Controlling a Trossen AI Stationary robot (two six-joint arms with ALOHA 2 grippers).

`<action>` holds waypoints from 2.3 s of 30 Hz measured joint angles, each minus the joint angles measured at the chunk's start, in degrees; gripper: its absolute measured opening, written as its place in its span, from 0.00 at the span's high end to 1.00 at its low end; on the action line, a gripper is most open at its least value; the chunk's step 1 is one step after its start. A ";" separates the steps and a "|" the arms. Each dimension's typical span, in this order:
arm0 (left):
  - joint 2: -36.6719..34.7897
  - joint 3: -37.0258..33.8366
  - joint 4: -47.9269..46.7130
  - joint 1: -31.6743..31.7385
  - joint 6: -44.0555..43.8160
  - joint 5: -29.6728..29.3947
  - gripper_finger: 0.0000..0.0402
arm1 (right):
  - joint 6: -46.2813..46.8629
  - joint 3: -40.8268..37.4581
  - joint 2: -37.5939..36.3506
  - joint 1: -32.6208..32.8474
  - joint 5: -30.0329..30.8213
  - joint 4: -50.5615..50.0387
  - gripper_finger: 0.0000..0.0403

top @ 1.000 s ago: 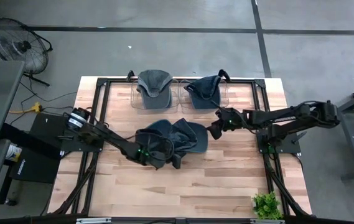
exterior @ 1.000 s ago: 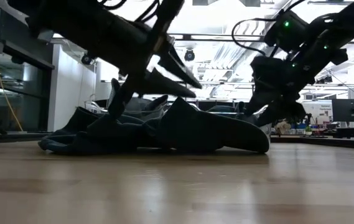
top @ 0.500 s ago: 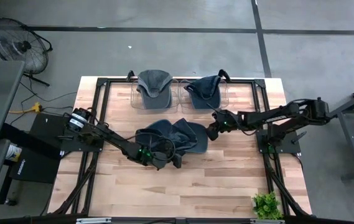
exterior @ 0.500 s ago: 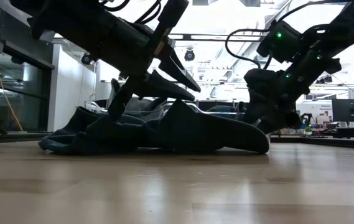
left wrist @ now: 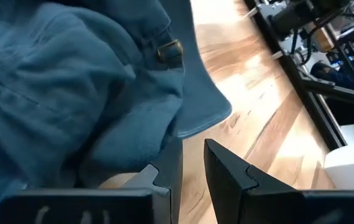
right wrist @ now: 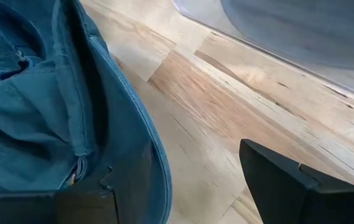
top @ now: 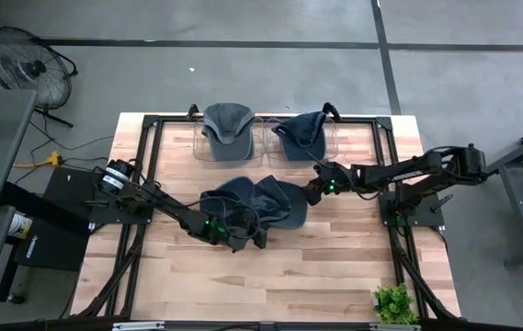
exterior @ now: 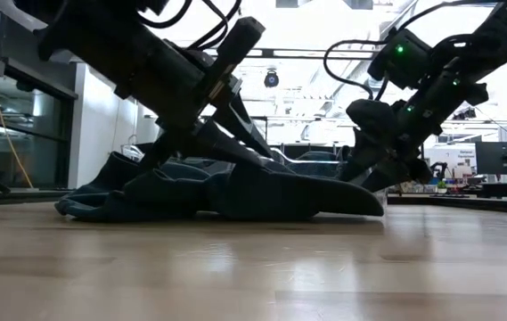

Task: Pick & Place hat
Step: Put the dark blue cap into the right transparent bin

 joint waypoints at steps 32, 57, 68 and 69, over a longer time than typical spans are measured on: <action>-0.07 -0.02 -6.43 -0.04 -1.25 6.15 0.84 | -1.15 0.04 8.46 0.13 -22.54 13.67 0.74; -10.13 0.04 0.46 -0.02 8.40 2.29 0.84 | -4.64 0.02 -4.78 6.27 -14.28 0.43 0.99; -13.54 -0.04 2.91 -0.01 10.66 -9.92 0.84 | -5.11 0.00 -30.50 9.96 0.06 -14.81 0.99; -13.60 -0.04 3.89 0.05 10.69 -11.21 0.84 | -5.28 0.00 -32.44 10.12 1.59 -14.97 0.99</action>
